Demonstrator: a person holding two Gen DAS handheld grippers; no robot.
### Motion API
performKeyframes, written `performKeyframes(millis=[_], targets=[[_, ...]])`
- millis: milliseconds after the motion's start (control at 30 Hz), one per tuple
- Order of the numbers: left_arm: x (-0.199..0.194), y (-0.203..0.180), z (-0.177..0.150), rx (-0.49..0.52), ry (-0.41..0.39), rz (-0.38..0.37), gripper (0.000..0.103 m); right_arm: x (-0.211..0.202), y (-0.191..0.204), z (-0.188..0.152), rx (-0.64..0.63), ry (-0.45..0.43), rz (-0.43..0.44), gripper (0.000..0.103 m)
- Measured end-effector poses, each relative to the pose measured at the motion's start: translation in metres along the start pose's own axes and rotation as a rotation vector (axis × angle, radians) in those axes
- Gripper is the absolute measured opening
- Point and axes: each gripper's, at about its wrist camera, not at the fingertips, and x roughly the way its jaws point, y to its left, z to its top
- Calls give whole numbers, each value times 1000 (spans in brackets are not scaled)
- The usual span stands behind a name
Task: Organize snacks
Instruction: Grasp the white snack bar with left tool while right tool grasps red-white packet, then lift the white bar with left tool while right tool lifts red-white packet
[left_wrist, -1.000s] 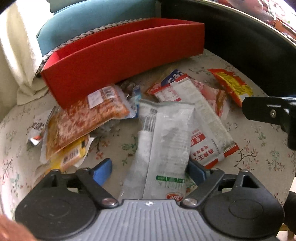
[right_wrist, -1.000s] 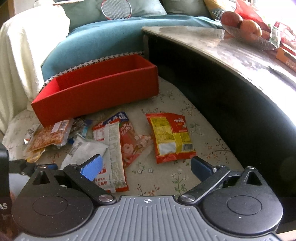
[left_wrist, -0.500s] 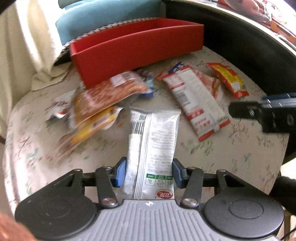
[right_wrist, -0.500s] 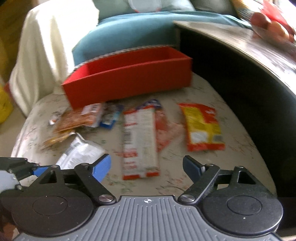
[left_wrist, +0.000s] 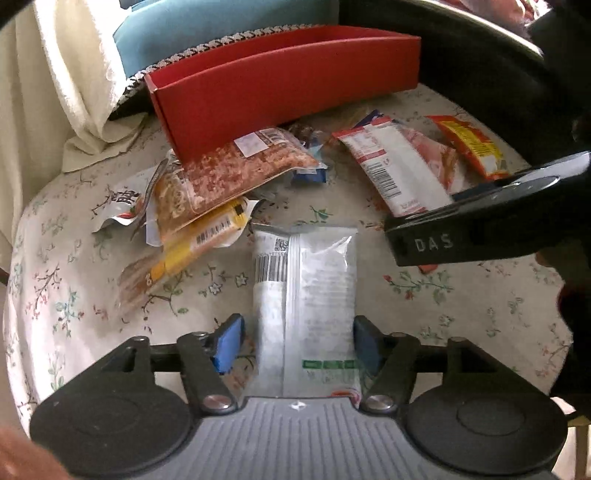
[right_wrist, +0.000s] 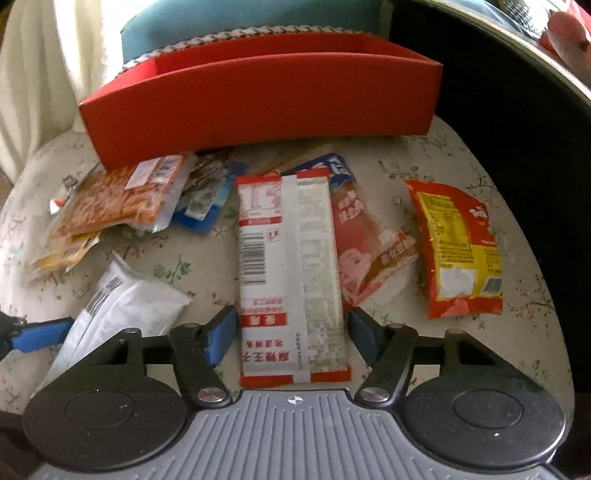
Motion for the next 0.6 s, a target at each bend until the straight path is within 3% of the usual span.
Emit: performKeyframes(millis=[67, 167, 333, 400, 467, 600], targets=[[0, -1, 3, -5, -3, -1, 62, 4, -7, 0, 37, 10, 33, 90], [1, -4, 1, 7, -6, 2, 62, 6, 4, -2, -33, 9, 14, 95], [1, -6, -1, 25, -13, 8, 65, 7, 3, -6, -35, 15, 30, 98], [0, -6, -1, 20, -14, 14, 65, 3, 1, -8, -23, 7, 21, 90], [0, -9, -2, 26, -20, 26, 65, -3, -2, -9, -25, -16, 13, 64], [-2, -13, -3, 56, -33, 43, 65, -8, -10, -11, -4, -21, 44, 64]])
